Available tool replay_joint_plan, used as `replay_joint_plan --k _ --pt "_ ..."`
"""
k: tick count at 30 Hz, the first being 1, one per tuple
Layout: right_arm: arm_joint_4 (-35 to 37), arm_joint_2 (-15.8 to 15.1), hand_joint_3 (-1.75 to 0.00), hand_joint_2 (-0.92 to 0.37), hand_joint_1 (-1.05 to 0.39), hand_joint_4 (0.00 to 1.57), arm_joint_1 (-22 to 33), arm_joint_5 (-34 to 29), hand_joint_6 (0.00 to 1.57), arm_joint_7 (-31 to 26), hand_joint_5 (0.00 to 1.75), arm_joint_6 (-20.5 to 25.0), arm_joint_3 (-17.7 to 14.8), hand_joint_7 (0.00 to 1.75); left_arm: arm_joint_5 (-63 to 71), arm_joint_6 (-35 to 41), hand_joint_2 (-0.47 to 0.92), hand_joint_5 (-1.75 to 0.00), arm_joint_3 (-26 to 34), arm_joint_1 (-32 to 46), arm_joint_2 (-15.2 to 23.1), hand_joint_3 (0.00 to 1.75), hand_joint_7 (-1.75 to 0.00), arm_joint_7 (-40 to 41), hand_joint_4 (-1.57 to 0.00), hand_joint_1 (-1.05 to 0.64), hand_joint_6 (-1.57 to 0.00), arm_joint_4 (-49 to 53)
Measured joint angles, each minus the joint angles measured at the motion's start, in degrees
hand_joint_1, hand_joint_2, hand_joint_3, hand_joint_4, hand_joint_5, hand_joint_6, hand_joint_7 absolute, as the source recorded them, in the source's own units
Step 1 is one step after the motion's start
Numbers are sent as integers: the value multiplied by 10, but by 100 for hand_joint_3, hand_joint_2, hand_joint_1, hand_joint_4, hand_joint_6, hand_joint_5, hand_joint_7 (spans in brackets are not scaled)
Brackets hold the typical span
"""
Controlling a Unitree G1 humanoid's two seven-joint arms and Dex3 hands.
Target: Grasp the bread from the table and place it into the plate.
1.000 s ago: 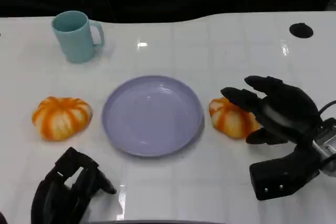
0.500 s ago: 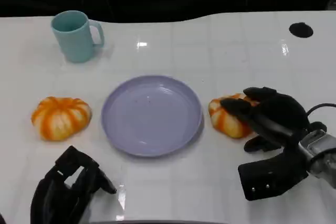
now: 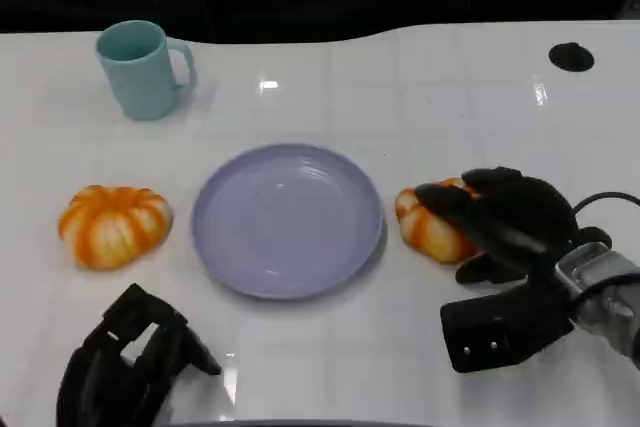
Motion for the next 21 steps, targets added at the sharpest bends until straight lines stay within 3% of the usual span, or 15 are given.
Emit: replay_joint_plan --k 1,2,4,6,8,13,17,21 --pt "4 1 -16 -92 -23 61 0 4 100 -16 147 -7 -1 45 0 0 92 -175 -2 2 -4 27 -151 0 -61 -53 -49 -2" --pt "6 1 -19 -92 -22 58 -1 5 82 -32 163 -15 -2 89 0 0 92 -175 -4 4 -6 28 -151 0 -61 -52 -49 -4" --pt "12 1 -21 -92 -21 56 -1 7 72 -53 172 -30 -1 113 -1 0 92 -175 -5 6 -7 28 -151 0 -61 -52 -49 -7" --pt "15 1 -21 -92 -21 56 -1 8 69 -64 174 -37 -1 120 -1 0 92 -175 -5 7 -7 28 -152 0 -61 -52 -49 -9" --pt "18 1 -34 -92 -20 55 -1 12 56 -71 175 -42 -1 144 -1 0 92 -175 -6 8 -7 27 -151 0 -61 -54 -49 -11" --pt "25 -2 -40 -92 -20 54 -1 12 43 -92 175 -66 0 166 -1 0 92 -175 -6 15 -8 27 -151 4 -61 -55 -49 -20" --pt "25 -4 -37 -92 -21 55 -1 11 53 -109 175 -64 5 148 -1 -3 92 -175 -6 15 -8 26 -150 4 -62 -56 -50 -19" --pt "25 -6 -25 -92 -15 55 -1 13 40 -111 175 -69 7 171 -1 -3 92 -175 -6 15 -8 25 -148 4 -61 -56 -50 -19"
